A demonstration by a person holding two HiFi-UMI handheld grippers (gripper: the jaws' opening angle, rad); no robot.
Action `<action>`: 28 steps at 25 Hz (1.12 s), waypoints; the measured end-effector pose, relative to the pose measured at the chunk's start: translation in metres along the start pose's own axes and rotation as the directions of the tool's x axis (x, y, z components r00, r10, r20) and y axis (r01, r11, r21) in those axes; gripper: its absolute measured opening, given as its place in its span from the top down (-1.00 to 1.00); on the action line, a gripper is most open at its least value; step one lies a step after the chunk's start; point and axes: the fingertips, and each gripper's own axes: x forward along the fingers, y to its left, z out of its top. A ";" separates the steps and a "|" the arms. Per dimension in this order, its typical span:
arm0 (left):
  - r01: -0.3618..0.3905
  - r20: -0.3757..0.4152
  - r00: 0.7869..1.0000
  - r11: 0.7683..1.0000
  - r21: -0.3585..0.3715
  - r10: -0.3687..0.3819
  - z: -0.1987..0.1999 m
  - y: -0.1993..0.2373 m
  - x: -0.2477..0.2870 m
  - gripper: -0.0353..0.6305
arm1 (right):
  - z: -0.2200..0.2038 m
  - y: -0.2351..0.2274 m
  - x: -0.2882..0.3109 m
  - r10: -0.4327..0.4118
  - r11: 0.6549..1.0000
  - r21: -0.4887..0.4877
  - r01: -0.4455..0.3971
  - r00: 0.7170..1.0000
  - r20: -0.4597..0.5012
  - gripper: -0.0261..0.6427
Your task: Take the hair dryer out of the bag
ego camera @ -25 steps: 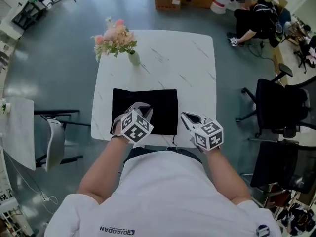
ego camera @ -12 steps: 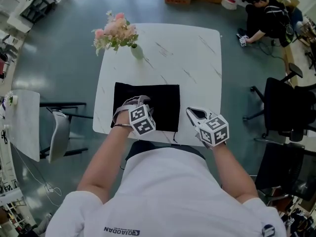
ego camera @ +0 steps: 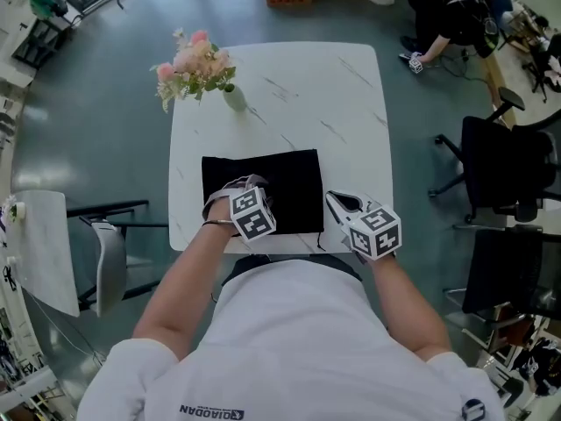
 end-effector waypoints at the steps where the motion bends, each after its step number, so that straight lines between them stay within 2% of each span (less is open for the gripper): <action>1: 0.010 0.007 1.000 1.000 -0.001 -0.010 -0.002 -0.001 -0.001 0.48 | -0.001 0.002 0.001 -0.008 1.000 0.008 0.008 1.000 0.002 0.87; 7: 0.016 0.045 0.999 1.000 0.001 -0.016 -0.011 -0.002 -0.013 0.64 | -0.003 0.010 0.008 -0.046 0.998 0.042 0.046 0.999 0.010 0.87; 18: -0.001 0.074 0.997 1.000 0.000 0.001 -0.037 -0.004 -0.031 0.69 | -0.003 0.006 0.016 -0.104 0.994 0.015 0.104 0.995 -0.001 0.87; 24: -0.014 0.057 0.998 0.999 -0.030 0.016 -0.055 -0.004 -0.036 0.69 | -0.018 0.013 0.047 -0.093 0.980 -0.189 0.068 0.987 -0.127 0.87; 26: -0.023 0.054 0.998 0.999 -0.043 0.025 -0.060 -0.003 -0.037 0.69 | -0.019 0.022 0.056 -0.082 0.959 -0.282 0.036 0.985 -0.152 0.87; 28: -0.031 0.055 0.998 0.998 -0.061 0.035 -0.064 0.000 -0.039 0.69 | -0.016 0.034 0.065 -0.070 0.918 -0.397 -0.009 0.980 -0.185 0.87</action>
